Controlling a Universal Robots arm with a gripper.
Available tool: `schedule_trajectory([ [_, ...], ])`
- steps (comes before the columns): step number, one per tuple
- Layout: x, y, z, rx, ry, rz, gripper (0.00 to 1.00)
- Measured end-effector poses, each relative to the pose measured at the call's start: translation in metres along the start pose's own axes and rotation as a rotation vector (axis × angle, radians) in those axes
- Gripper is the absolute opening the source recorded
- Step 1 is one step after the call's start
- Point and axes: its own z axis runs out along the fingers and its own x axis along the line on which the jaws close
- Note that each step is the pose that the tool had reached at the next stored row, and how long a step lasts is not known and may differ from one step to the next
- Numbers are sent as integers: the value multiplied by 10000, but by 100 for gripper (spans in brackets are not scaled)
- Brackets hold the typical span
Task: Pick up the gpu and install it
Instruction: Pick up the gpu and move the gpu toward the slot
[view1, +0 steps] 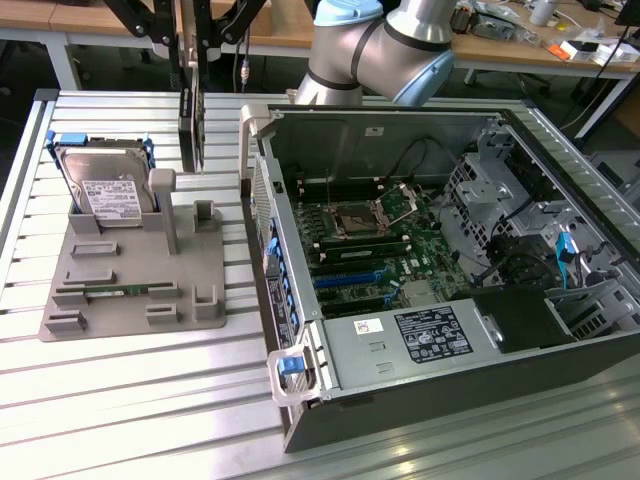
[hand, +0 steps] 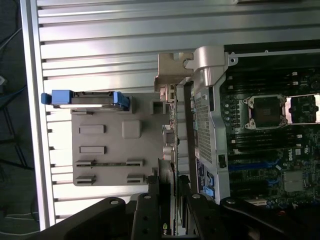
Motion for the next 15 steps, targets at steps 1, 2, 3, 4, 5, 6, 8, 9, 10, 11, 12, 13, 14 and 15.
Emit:
schedule_trajectory([
  [1,0,0,-2,0,0,0,26],
  [2,0,0,-5,0,0,0,26],
  [3,0,1,-7,0,0,0,26],
  [4,0,1,-10,0,0,0,26],
  [5,0,1,-11,-2,-1,0,26],
  [6,0,1,-11,-2,-1,0,26],
  [8,-15,2,-12,0,2,-2,26],
  [9,-38,4,-9,-2,0,0,26],
  [10,-59,5,-9,-1,1,0,26],
  [11,-75,6,-7,-2,0,0,26],
  [12,-96,8,-5,-2,0,0,26],
  [13,-120,10,-3,-2,0,1,26],
  [14,-155,12,1,-2,-1,0,26],
  [15,-176,13,3,-3,-1,0,26],
])
